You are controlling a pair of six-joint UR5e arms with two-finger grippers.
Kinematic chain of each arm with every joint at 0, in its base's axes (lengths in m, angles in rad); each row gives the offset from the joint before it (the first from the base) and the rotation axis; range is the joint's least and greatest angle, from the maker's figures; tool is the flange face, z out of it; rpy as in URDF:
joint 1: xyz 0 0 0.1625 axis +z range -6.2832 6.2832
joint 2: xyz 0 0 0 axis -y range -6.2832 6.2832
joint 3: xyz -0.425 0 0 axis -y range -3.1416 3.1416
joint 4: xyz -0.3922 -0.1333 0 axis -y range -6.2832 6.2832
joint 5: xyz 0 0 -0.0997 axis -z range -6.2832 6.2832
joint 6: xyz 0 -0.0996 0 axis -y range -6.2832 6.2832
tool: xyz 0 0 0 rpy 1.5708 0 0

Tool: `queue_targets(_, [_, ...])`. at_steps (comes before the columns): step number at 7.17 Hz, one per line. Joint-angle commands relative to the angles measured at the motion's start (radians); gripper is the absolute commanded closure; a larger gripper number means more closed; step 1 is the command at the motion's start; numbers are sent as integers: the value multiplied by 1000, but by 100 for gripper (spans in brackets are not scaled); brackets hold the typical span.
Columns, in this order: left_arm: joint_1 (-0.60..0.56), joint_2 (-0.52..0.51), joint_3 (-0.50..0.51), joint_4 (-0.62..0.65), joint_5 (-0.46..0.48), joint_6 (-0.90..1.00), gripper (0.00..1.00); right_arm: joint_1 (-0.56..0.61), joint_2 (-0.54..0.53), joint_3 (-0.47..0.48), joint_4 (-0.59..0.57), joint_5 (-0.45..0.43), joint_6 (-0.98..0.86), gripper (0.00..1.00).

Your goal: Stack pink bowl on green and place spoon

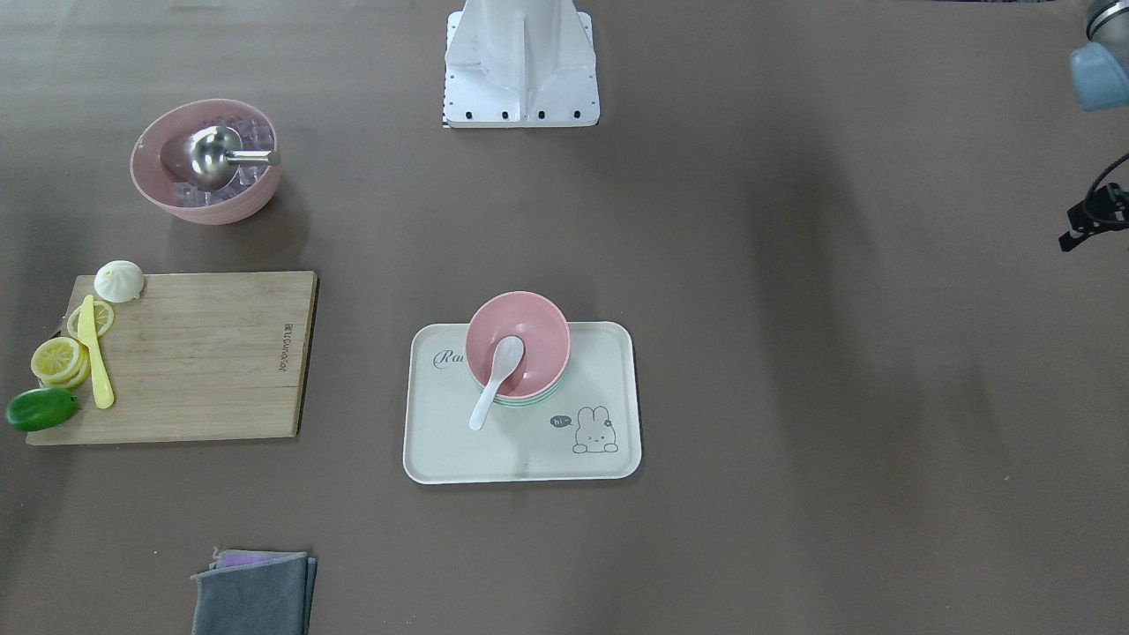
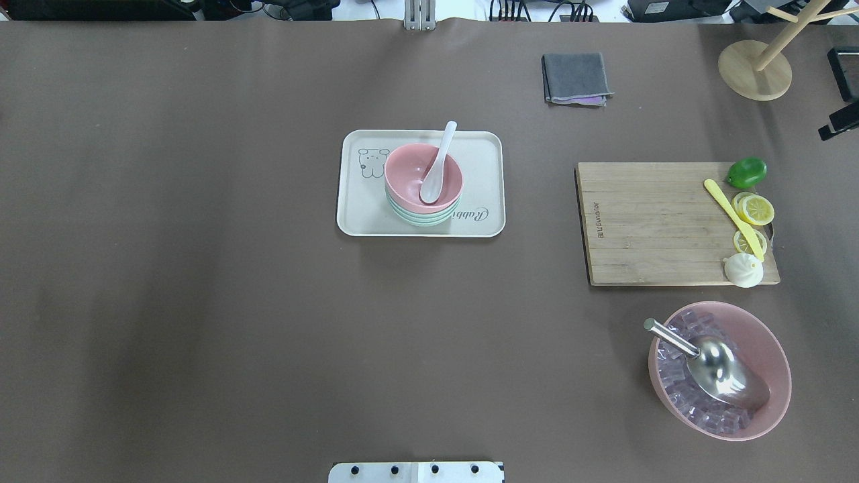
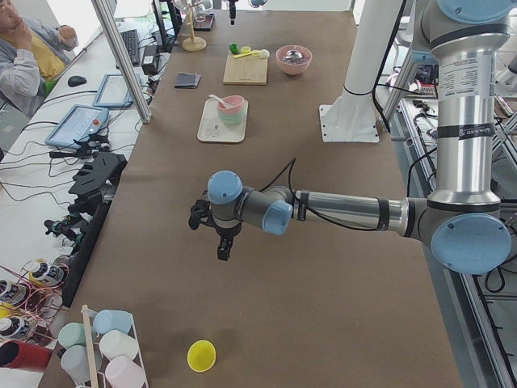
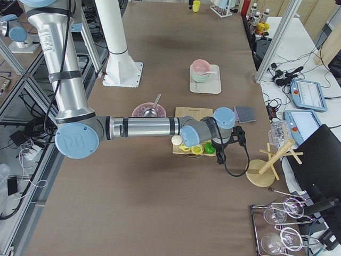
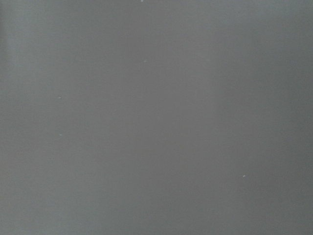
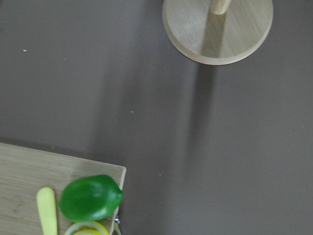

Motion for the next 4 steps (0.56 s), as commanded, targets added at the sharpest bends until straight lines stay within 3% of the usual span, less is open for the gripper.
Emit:
queue_targets(1, [-50,-24,67,1,-60,46,1,22,7,-45,1,11,-71,0])
queue_targets(4, [-50,-26,90,-2,-48,9,1,21,2,-43,4,9,-70,0])
